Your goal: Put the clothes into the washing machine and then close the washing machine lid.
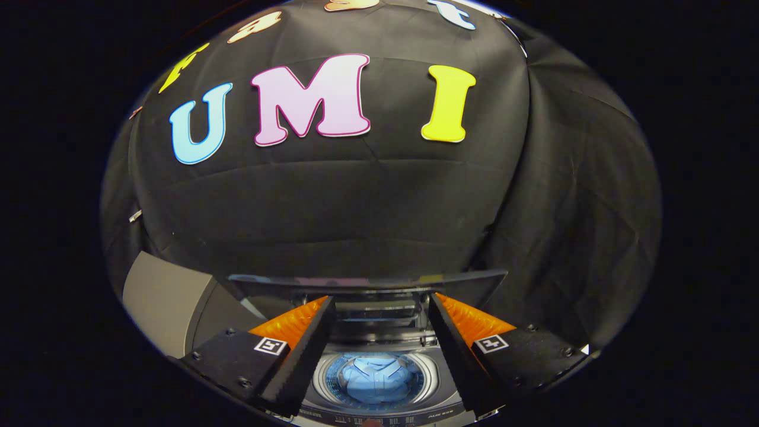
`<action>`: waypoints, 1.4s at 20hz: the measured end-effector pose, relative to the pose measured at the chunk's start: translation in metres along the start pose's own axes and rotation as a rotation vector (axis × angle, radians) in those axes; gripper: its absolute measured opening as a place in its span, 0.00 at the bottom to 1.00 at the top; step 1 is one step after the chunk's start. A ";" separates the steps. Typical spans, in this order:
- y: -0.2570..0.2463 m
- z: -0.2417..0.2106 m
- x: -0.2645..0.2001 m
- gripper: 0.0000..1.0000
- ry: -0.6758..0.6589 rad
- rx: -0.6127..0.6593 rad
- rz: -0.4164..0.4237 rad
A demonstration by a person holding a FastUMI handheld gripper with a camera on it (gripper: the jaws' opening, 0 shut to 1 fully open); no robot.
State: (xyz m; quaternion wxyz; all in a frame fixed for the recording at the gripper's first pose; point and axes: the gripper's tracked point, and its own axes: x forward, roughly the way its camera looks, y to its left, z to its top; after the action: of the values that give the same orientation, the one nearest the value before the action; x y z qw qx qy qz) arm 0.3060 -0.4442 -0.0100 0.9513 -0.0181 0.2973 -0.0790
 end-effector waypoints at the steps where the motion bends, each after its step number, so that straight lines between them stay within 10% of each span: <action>1: 0.000 0.006 0.008 0.99 0.005 0.007 0.002; 28: 0.014 -0.006 0.069 0.99 0.084 0.002 0.001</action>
State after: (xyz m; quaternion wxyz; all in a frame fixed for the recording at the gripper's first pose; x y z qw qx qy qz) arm 0.3606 -0.4418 -0.0551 0.9382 -0.0136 0.3367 -0.0793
